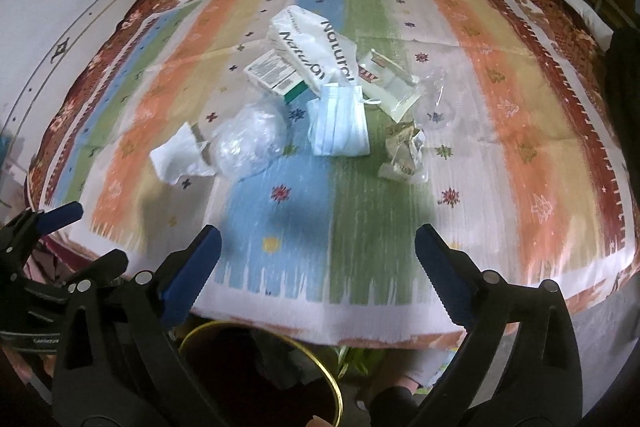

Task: Collect trash
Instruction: 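Move both tools back toward the remaining trash on the bed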

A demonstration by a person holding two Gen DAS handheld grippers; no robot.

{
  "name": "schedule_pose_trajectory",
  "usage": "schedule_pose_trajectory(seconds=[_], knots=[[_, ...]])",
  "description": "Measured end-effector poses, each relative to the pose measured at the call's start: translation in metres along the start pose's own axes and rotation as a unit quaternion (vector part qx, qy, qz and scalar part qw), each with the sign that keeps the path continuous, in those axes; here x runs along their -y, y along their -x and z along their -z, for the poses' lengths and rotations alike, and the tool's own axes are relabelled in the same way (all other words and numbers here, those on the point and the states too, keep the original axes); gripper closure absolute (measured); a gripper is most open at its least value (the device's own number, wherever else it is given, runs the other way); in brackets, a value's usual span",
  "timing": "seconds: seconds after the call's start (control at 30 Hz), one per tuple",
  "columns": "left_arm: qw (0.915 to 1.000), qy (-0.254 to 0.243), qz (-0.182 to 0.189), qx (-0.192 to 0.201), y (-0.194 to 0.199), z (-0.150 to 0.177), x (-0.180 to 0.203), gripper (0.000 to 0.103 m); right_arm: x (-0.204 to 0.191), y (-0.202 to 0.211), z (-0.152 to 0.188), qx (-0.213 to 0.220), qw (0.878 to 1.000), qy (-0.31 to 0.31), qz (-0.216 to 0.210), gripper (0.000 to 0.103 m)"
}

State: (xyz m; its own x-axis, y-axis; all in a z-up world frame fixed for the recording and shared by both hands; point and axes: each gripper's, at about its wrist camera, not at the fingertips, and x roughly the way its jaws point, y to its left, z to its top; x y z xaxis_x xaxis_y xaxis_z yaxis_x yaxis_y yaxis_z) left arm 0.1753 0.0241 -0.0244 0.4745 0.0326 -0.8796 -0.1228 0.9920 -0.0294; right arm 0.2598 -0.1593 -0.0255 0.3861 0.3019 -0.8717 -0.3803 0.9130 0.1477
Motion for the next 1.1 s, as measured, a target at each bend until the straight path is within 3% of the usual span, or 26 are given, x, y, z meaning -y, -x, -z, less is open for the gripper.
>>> schedule_pose_trajectory(seconds=[0.37,0.47,0.63,1.1], knots=[[0.9996,-0.006,-0.026,-0.007,-0.035,-0.031,-0.009,0.006,0.021,-0.037,-0.025,-0.019,0.998,-0.053,-0.021,0.01],[0.9994,-0.007,-0.031,-0.012,-0.047,-0.036,-0.01,0.006,0.016,-0.045,-0.033,-0.015,0.999,-0.038,-0.001,0.01],[0.9974,-0.05,-0.051,-0.008,-0.061,-0.043,-0.002,0.006,0.016,-0.062,-0.043,-0.026,0.998,-0.053,-0.004,0.01],[0.9977,-0.057,-0.032,-0.016,-0.096,-0.059,0.004,0.006,-0.001,-0.111,-0.08,-0.035,0.999,-0.035,0.021,0.01]])
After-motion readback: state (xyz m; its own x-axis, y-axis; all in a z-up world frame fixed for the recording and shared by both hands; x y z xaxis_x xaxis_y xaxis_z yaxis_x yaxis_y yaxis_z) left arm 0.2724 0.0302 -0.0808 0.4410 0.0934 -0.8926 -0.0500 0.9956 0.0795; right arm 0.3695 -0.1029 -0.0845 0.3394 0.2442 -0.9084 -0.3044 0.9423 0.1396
